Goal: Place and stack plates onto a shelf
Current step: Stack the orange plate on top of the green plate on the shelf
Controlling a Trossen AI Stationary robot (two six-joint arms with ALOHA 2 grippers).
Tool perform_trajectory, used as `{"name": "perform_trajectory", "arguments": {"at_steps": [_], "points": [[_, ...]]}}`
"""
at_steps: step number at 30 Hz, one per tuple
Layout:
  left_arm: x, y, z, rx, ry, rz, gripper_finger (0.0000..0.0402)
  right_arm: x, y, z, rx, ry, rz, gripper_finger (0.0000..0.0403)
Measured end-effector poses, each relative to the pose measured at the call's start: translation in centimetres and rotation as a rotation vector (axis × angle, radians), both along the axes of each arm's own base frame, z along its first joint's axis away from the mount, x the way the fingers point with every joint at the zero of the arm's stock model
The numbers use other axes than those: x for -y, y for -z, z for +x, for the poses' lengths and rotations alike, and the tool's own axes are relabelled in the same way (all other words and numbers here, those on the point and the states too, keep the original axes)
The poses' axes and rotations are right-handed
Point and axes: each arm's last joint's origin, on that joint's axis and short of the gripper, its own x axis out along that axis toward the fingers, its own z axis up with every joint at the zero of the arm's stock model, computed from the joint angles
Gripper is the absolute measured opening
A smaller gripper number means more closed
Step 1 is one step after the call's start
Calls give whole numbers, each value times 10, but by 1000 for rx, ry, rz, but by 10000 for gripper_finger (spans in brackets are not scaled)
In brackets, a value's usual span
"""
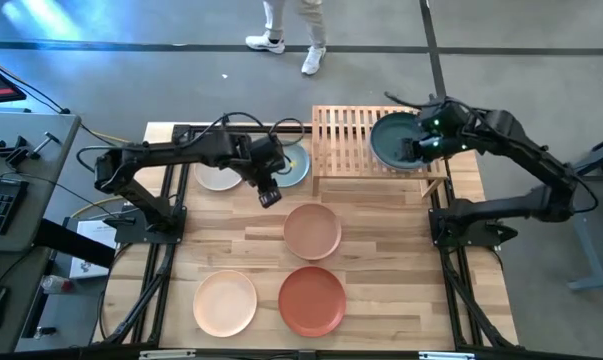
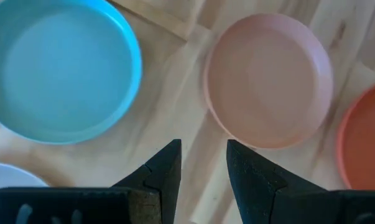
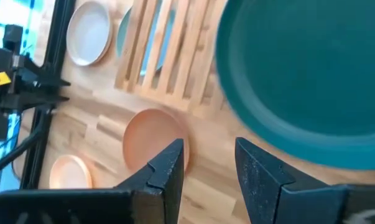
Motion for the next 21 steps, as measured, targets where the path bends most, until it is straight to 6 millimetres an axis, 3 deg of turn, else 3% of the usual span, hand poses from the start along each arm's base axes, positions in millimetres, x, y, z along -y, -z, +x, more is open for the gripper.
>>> {"name": "perform_trajectory", "arguments": {"at_steps": [11,21], "points": [[40,0,6,3,33,-45,115,-30,2,16,-24,-50,-22,122],[69,-2,11,46,-65,-116,115,-40,14,41,-103,-159,-25,121]]}}
